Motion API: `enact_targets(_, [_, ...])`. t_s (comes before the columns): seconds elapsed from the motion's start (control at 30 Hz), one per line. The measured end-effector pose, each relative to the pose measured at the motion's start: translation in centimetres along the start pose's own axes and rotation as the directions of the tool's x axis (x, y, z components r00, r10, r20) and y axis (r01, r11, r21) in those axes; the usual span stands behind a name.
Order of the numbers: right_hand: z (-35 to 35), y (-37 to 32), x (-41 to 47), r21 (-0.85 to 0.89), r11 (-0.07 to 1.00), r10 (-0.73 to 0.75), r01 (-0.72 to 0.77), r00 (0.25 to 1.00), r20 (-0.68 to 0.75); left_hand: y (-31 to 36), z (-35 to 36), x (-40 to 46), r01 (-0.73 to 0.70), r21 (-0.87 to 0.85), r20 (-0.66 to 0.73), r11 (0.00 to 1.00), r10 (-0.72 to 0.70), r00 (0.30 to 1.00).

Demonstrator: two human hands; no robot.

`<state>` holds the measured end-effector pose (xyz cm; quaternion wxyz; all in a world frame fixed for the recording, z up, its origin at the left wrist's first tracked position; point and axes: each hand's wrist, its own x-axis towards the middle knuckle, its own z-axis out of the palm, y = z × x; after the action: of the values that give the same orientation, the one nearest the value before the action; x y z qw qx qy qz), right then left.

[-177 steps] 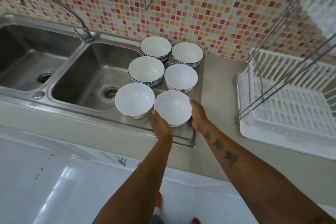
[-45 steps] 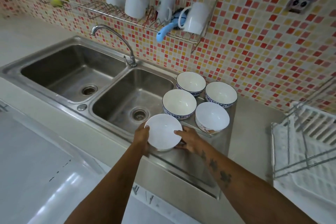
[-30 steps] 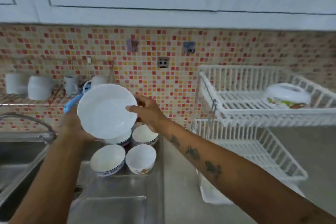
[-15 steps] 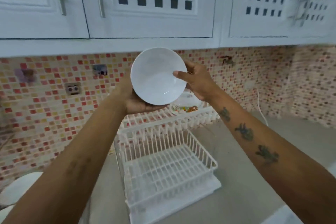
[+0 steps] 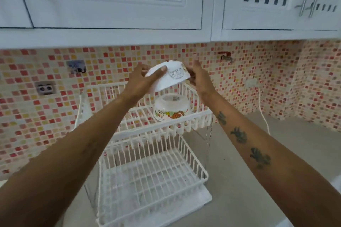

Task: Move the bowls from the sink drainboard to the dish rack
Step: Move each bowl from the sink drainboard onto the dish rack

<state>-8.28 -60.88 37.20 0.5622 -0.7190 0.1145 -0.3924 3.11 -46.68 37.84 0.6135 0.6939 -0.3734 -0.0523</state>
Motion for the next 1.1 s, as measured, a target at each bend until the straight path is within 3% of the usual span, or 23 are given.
enact_targets(0.17, [0.5,3.2,1.9,-0.140,0.984,0.109,-0.113,0.994,-0.032,-3.2,2.3,1.8,-0.101,0.172,-0.007,0.980,0.104,0.995])
enact_targets(0.43, [0.3,5.8,3.2,-0.137,0.977,0.156,-0.163,0.986,-0.065,-5.5,3.4,2.1,-0.140,0.416,0.081,0.899,0.117,0.990])
enact_targets(1.1, [0.9,7.6,3.9,-0.322,0.911,0.278,-0.257,0.960,0.022,-6.6,3.9,1.5,-0.068,0.553,0.192,0.831,-0.047,0.980])
